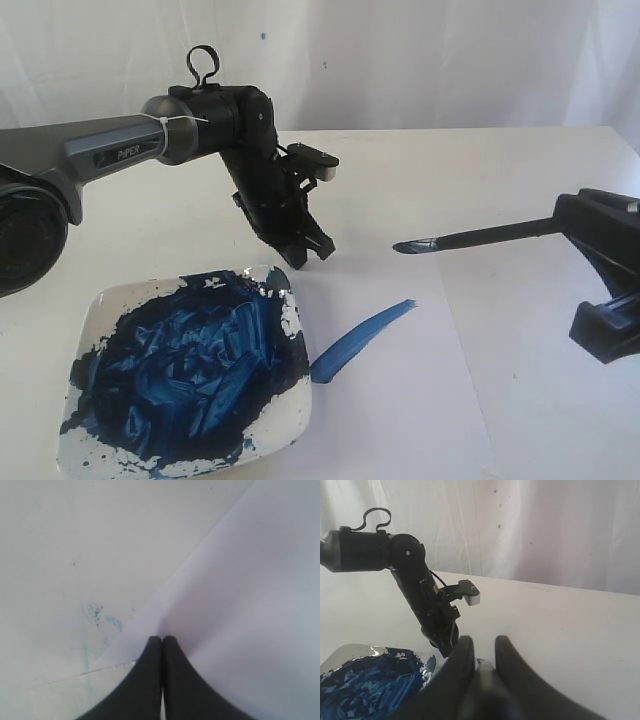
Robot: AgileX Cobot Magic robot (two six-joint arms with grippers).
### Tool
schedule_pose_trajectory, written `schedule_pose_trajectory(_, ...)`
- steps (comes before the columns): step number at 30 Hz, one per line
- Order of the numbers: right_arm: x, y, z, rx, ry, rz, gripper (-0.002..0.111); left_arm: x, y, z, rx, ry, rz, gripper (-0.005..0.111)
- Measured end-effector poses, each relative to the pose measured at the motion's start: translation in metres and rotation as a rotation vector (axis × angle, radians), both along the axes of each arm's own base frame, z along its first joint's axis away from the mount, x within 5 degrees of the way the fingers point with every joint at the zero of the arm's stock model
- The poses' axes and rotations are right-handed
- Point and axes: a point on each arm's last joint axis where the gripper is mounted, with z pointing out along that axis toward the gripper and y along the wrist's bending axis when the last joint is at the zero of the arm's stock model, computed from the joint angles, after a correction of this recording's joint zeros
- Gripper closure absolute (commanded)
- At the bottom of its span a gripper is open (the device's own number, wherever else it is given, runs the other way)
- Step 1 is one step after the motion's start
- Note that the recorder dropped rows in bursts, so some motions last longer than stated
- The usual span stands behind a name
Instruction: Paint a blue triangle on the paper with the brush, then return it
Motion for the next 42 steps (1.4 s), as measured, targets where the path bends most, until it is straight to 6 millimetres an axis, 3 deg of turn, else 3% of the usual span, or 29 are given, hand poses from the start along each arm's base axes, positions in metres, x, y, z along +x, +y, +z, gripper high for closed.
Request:
schedule_pose_trajectory(12,0.002,-0.002,0.003,0.029,-0.022,-0.035,0.108,0.000,0.000,0.000,0.000,0.000,0.000,0.107)
schedule_pose_trajectory(20,0.003,-0.010,-0.006,-0.026,0.081,-0.121,0.108,0.000,0.000,0.000,0.000,0.000,0.000,0.107)
schedule_pose_trajectory(33,-0.012,-0.005,0.025,-0.156,0.167,0.001,0.108,0.000,0.000,0.000,0.000,0.000,0.000,0.107)
schedule_pose_trajectory(42,-0.019,-0.002,0.035,-0.172,0.201,0.074,0.108,0.000,0.000,0.000,0.000,0.000,0.000,0.107)
